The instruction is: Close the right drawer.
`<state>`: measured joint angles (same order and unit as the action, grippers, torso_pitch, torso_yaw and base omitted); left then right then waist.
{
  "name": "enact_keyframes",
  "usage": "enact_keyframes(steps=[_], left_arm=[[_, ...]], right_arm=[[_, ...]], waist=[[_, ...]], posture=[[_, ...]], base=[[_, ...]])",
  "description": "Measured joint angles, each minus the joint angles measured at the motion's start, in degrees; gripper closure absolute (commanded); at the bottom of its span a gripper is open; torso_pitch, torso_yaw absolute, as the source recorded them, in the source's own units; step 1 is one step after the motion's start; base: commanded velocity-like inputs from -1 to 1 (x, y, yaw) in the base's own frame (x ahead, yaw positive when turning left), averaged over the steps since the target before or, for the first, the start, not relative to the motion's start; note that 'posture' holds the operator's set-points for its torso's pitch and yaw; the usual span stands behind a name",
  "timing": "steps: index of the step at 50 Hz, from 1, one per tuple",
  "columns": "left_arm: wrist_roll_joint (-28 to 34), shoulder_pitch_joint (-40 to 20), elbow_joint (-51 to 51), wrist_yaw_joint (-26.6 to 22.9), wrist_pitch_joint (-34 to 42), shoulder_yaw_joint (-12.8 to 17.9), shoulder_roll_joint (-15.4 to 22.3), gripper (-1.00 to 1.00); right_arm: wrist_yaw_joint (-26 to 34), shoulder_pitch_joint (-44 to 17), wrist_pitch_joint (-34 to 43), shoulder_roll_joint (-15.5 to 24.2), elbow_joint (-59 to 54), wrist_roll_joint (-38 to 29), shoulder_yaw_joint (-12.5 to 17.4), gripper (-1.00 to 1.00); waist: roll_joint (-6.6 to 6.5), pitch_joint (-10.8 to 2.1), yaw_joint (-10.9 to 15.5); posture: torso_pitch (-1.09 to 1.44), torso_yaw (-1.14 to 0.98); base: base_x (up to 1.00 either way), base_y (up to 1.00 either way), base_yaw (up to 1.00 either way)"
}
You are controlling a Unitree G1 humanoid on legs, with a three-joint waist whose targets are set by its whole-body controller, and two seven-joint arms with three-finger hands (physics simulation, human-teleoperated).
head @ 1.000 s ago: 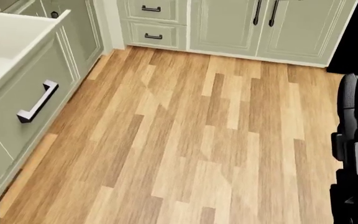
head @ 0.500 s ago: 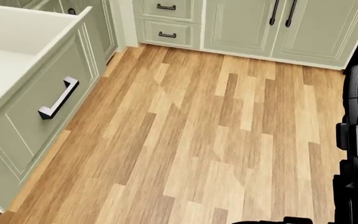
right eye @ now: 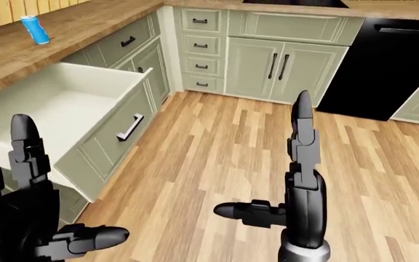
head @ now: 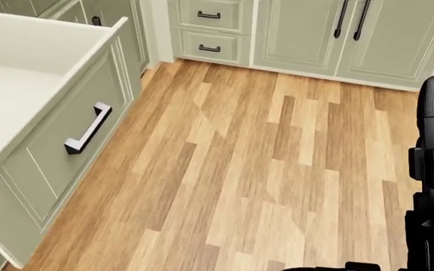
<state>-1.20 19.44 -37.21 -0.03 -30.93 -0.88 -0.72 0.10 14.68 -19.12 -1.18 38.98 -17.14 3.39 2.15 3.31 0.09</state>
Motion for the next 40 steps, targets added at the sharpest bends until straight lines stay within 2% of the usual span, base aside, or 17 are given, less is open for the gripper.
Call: enact_keyframes(steps=[1, 2, 3, 5, 7, 11, 13, 14, 18, 25, 28, 29, 30, 32, 34, 37, 40], left_arm=[[0.1, 0.0, -0.3, 0.0, -0.1, -0.1, -0.1, -1.00], [0.2, -0.1, 0.0, -0.1, -0.1, -0.5, -0.4, -1.00], [0.3, 0.1, 0.3, -0.2, 0.0, -0.8, -0.4, -1.00], [0.4, 0.3, 0.8, -0.3, 0.6, -0.8, -0.2, -1.00], [0.4, 0.3, 0.4, -0.3, 0.8, -0.6, -0.2, -1.00], [0.4, 0.0, -0.2, -0.2, 0.2, -0.7, -0.2, -1.00], [0.5, 0.1, -0.3, -0.2, 0.2, -0.9, -0.2, -1.00], [0.5, 0.2, -0.4, -0.2, 0.1, -0.8, -0.2, -1.00], [0.1, 0.4, 1.1, 0.3, 0.4, 0.3, 0.1, -1.00], [0.0, 0.2, 0.4, 0.1, -0.1, 0.0, 0.1, -1.00], [0.0, 0.2, 0.0, 0.1, -0.1, 0.0, 0.0, -1.00], [0.1, 0.1, 0.3, 0.0, -0.1, -0.5, -0.3, -1.00], [0.2, 0.2, 0.6, -0.1, 0.0, -0.7, -0.3, -1.00], [0.4, 0.4, 1.0, -0.3, 0.5, -0.8, -0.2, -1.00], [0.4, 0.4, 0.4, -0.3, 0.8, -0.6, -0.2, -1.00], [0.4, 0.2, -1.0, -0.2, 0.9, -0.7, -0.2, -1.00], [0.5, 0.2, -1.2, -0.2, 0.6, -0.8, -0.2, -1.00]], right_arm=[[-0.1, -0.1, -0.3, 0.1, 0.1, 0.1, 0.1, -1.00], [-0.2, -0.1, -0.5, 0.3, -0.2, 0.2, 0.5, -1.00], [-0.2, 0.0, -0.4, 0.3, -0.7, 0.2, 0.7, -1.00], [-0.2, 0.4, 0.0, 0.1, -1.3, 0.2, 0.7, -1.00], [-0.1, 0.2, 0.5, 0.1, -0.9, 0.1, 0.5, -1.00], [-0.2, 0.1, 0.2, 0.1, 0.2, 0.1, 0.3, -1.00], [-0.2, 0.2, 0.4, 0.1, 0.3, 0.1, 0.3, -1.00], [-0.1, 0.1, 0.5, 0.1, 0.4, 0.0, 0.2, -1.00], [0.4, 0.2, 1.0, -0.2, -1.0, -0.3, -1.0, -1.00], [0.2, 0.0, 1.0, -0.1, 0.4, -0.3, -0.7, -1.00], [0.2, -0.1, 0.8, 0.1, 0.3, -0.2, -0.7, -1.00], [0.1, 0.0, 0.8, 0.3, 0.0, -0.1, -0.3, -1.00], [0.1, 0.1, 1.1, 0.3, -0.5, -0.1, 0.0, -1.00], [0.1, 0.4, 1.8, 0.2, -1.0, -0.1, 0.1, -1.00], [0.2, 0.2, 2.2, 0.3, -0.5, 0.0, 0.0, -1.00], [0.1, -0.1, 2.0, 0.3, 0.3, 0.1, 0.0, -1.00], [0.1, -0.1, 2.0, 0.3, 0.6, 0.1, 0.0, -1.00]], waist=[[0.91, -0.24, -0.2], [0.08, -0.09, -0.7], [-0.15, -0.04, -0.9], [0.37, -0.48, -0.9], [-0.07, -0.73, -0.7], [-2.96, -0.01, -0.6], [-4.98, -0.02, -0.8], [-6.38, -0.45, -0.6], [-5.05, -0.35, 0.6], [-0.95, -0.16, 0.1], [1.36, -0.45, -0.1], [0.37, -0.23, -0.5], [0.01, -0.09, -0.8], [0.41, -0.46, -0.9], [-0.06, -0.73, -0.8], [-2.15, -0.16, -0.7], [-5.02, -0.05, -0.8]], posture=[[0.00, 0.00], [0.00, 0.00], [0.00, 0.00], [0.00, 0.00], [0.00, 0.00], [0.00, 0.00], [0.00, 0.00], [0.00, 0.00], [0.00, 0.00], [0.00, 0.00], [0.00, 0.00], [0.00, 0.00], [0.00, 0.00], [0.00, 0.00], [0.00, 0.00], [0.00, 0.00], [0.00, 0.00]], base=[[0.00, 0.20, 0.00], [0.00, 0.20, 0.00], [0.00, 0.20, 0.00], [0.00, 0.20, 0.00], [0.00, 0.20, 0.00], [0.00, 0.20, 0.00], [0.00, 0.20, 0.00], [0.00, 0.22, 0.00], [0.00, 0.22, 0.00], [0.00, 0.21, 0.00], [0.00, 0.21, 0.00], [0.00, 0.22, 0.00], [0.00, 0.21, 0.00], [0.00, 0.22, 0.00], [0.00, 0.21, 0.00], [0.00, 0.22, 0.00], [0.00, 0.22, 0.00]])
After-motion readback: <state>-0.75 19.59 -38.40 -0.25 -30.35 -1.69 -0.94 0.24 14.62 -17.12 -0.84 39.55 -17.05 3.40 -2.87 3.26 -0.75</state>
